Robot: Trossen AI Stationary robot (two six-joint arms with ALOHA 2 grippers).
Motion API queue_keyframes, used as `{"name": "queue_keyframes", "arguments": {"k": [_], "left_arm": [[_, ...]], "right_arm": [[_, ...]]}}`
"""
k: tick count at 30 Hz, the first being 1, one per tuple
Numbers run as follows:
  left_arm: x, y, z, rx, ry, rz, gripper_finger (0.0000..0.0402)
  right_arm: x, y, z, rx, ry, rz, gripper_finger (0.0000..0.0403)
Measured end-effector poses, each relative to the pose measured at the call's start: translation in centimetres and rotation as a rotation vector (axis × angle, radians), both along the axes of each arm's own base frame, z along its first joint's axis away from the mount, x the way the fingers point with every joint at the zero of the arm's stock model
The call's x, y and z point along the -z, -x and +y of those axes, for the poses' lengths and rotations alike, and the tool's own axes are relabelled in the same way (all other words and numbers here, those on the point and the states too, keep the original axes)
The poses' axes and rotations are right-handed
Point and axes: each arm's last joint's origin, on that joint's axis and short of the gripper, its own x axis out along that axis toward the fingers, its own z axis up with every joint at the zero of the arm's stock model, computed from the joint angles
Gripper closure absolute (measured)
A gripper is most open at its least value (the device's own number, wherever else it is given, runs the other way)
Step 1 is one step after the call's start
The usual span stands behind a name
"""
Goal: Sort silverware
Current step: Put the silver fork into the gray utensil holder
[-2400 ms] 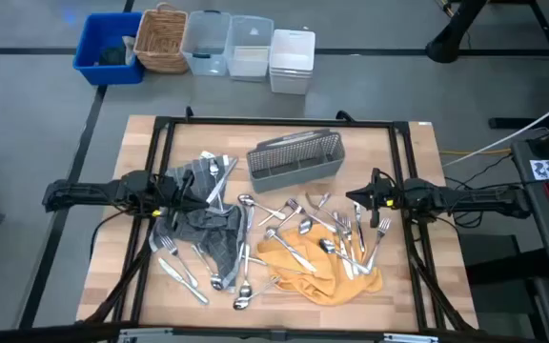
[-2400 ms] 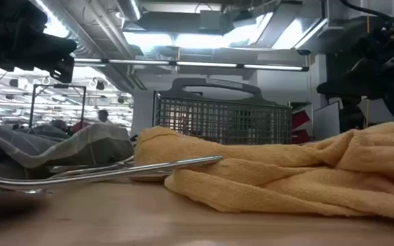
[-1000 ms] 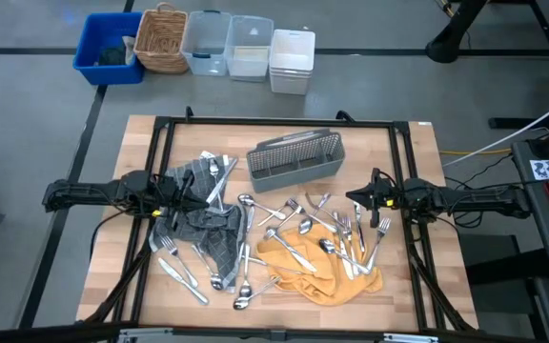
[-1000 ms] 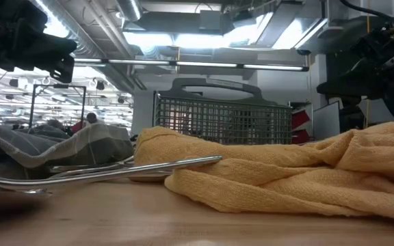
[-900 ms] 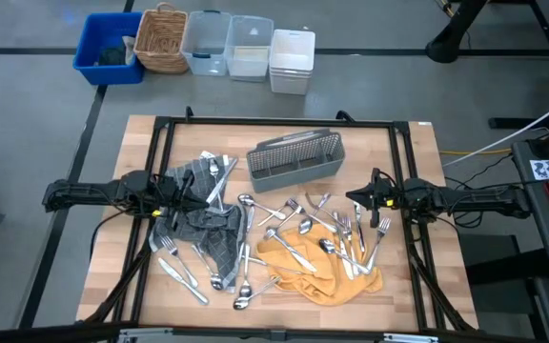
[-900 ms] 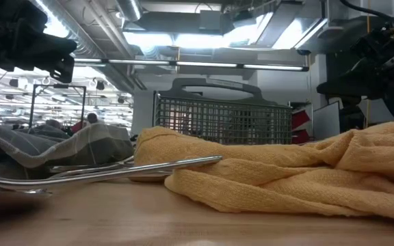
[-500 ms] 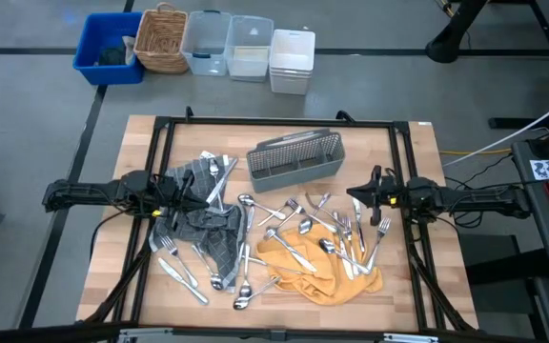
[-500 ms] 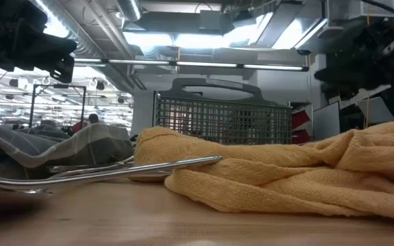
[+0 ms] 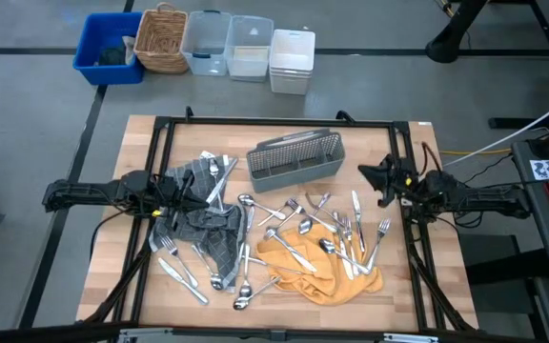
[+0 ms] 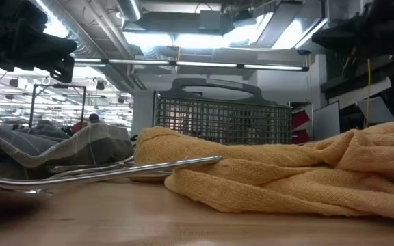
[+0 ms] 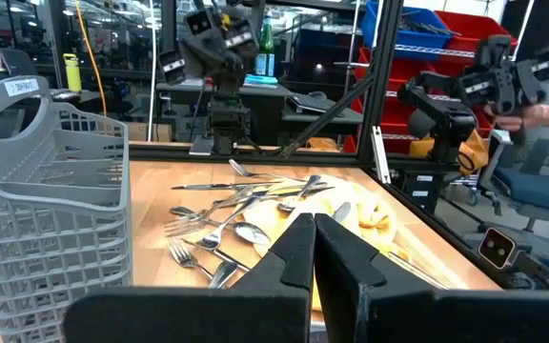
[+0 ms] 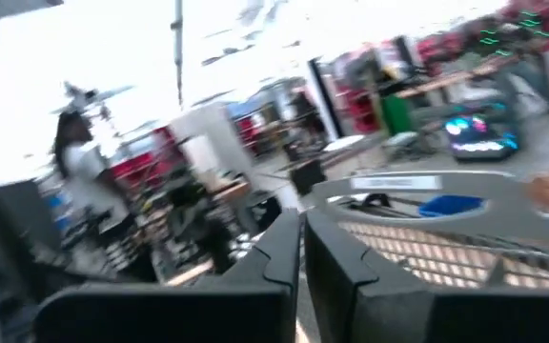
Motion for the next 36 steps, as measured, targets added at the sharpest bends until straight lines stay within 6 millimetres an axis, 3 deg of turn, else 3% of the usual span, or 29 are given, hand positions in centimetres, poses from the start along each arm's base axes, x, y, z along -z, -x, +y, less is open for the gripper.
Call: {"name": "queue_keyframes", "arguments": {"k": [4, 10, 17, 20, 27, 36], "left_arm": [[0.0, 0.0, 0.0, 0.000, 0.000, 0.000, 0.0402], [0.0, 0.0, 0.0, 0.000, 0.000, 0.000, 0.0402], [0.0, 0.0, 0.0, 0.000, 0.000, -0.002, 0.0402], [0.0, 0.0, 0.0, 0.000, 0.008, -0.002, 0.0402], [0.0, 0.0, 0.0, 0.001, 0.057, 0.004, 0.0402], [0.0, 0.0, 0.0, 0.002, 0.135, 0.016, 0.0402]], "right_arm": [[-2.1, 0.1, -0.1, 0.028, -0.072, 0.043, 0.0379], [-4.9, -0.7, -0.1, 0.031, -0.207, 0.284, 0.0379], [-6.8, -4.0, 0.2, -0.029, -0.306, 0.576, 0.0379], [-6.5, -6.5, 0.4, -0.090, -0.323, 0.671, 0.0379], [-3.4, -11.0, 0.8, -0.194, -0.380, 0.901, 0.0379], [0.4, -13.6, 1.1, -0.275, -0.451, 1.085, 0.0379]]}}
